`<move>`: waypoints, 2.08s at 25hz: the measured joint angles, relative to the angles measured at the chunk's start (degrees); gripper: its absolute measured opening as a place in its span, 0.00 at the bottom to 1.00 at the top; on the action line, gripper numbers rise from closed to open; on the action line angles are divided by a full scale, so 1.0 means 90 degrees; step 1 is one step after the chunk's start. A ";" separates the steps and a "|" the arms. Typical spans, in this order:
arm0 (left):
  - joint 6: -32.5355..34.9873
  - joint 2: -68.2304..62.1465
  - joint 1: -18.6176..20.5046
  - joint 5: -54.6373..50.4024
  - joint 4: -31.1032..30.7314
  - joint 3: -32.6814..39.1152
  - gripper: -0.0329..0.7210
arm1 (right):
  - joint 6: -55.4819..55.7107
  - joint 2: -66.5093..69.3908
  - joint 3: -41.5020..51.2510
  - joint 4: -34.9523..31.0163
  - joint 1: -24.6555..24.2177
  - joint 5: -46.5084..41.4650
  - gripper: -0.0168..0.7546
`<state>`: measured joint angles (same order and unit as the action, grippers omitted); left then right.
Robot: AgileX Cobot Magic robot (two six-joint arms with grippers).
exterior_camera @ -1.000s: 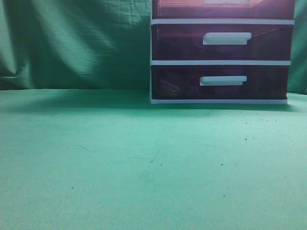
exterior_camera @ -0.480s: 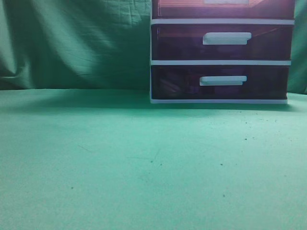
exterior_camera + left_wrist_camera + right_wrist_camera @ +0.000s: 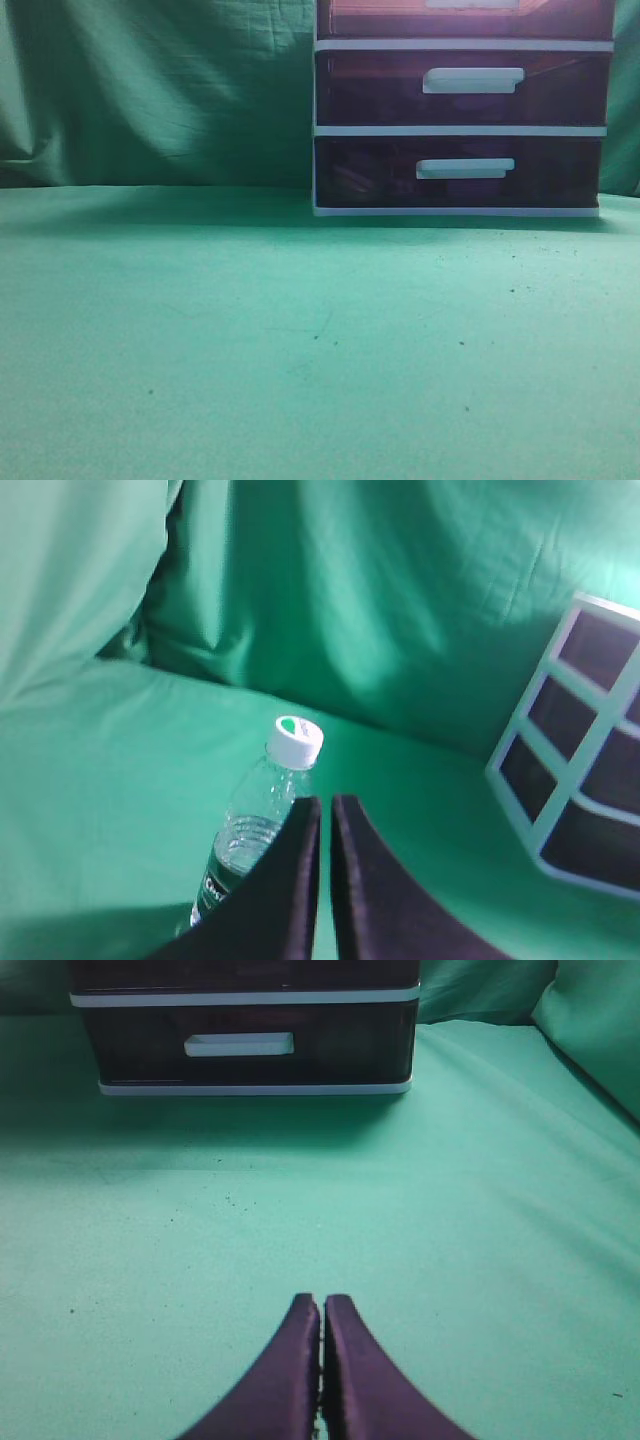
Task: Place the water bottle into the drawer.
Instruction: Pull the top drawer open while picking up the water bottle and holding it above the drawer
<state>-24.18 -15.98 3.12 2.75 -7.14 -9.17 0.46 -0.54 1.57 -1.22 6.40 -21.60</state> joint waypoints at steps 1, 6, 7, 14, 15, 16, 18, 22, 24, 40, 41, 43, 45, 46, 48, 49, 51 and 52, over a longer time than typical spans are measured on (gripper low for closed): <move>0.0000 -0.0297 -0.0046 -0.0076 -0.0027 -0.0165 0.04 | 0.0000 0.0000 0.0000 0.0000 0.0000 0.0000 0.02; 0.0000 -0.1525 -0.0622 -0.0147 -0.0176 -0.0647 0.04 | 0.0000 0.0000 0.0000 0.0000 0.0000 0.0000 0.02; 0.0000 -0.1751 -0.0760 -0.0156 -0.0311 -0.0696 0.04 | 0.0000 0.0000 0.0000 0.0000 0.0000 0.0000 0.02; 0.0000 -0.2974 -0.1113 -0.0160 -0.0732 -0.0743 0.31 | 0.0000 0.0000 0.0000 0.0000 0.0000 0.0000 0.02; 0.0000 -0.3090 -0.1115 -0.0160 -0.0743 -0.0743 0.42 | 0.0000 0.0000 0.0000 0.0000 0.0000 0.0000 0.02; 0.0000 -0.3187 -0.1127 -0.0122 -0.0743 -0.0743 0.53 | 0.0000 0.0000 0.0000 0.0000 0.0000 0.0000 0.02; 0.0000 -0.3336 -0.1127 -0.0007 -0.0757 -0.0743 0.79 | 0.0000 0.0000 0.0000 0.0000 0.0000 0.0000 0.02; 0.0000 -0.3759 -0.1079 0.0084 -0.0757 -0.0885 0.90 | 0.0000 0.0000 0.0000 0.0000 0.0000 0.0000 0.02; 0.0000 -0.4030 -0.0860 0.0071 -0.0757 -0.1040 0.90 | 0.0000 0.0000 0.0000 0.0000 0.0000 0.0000 0.02; 0.0000 -0.7220 -0.0139 0.0439 -0.0926 -0.3002 0.90 | 0.0000 0.0000 0.0000 0.0000 0.0000 0.0000 0.02; 0.0000 -0.7389 -0.0139 0.0522 -0.0926 -0.3102 0.90 | 0.0000 0.0000 0.0000 0.0000 0.0000 0.0000 0.02; 0.0000 -0.7625 -0.0139 0.0592 -0.0926 -0.3249 0.84 | 0.0000 0.0000 0.0000 0.0000 0.0000 0.0000 0.02; 0.0000 -0.7767 -0.0129 0.0636 -0.0986 -0.3313 0.76 | 0.0000 0.0000 0.0000 0.0000 0.0000 0.0000 0.02; 0.0000 -0.7821 -0.0129 0.0651 -0.1058 -0.3328 0.70 | 0.0000 0.0000 0.0000 0.0000 0.0000 0.0000 0.02; 0.0000 -0.7884 -0.0124 0.0711 -0.1224 -0.3339 0.55 | 0.0000 0.0000 0.0000 0.0000 0.0000 0.0000 0.02; 0.0000 -0.7893 -0.0124 0.0729 -0.1293 -0.3339 0.49 | 0.0000 0.0000 0.0000 0.0000 0.0000 0.0000 0.02; 0.0000 -0.7893 -0.0124 0.0739 -0.1387 -0.3339 0.41 | 0.0000 0.0000 0.0000 0.0000 0.0000 0.0000 0.02; 0.0000 -0.7893 -0.0124 0.0739 -0.1403 -0.3339 0.43 | 0.0000 0.0000 0.0000 0.0000 0.0000 0.0000 0.02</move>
<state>-24.18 -87.02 2.00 9.40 -19.77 -39.22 0.46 -0.54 1.57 -1.22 6.40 -21.60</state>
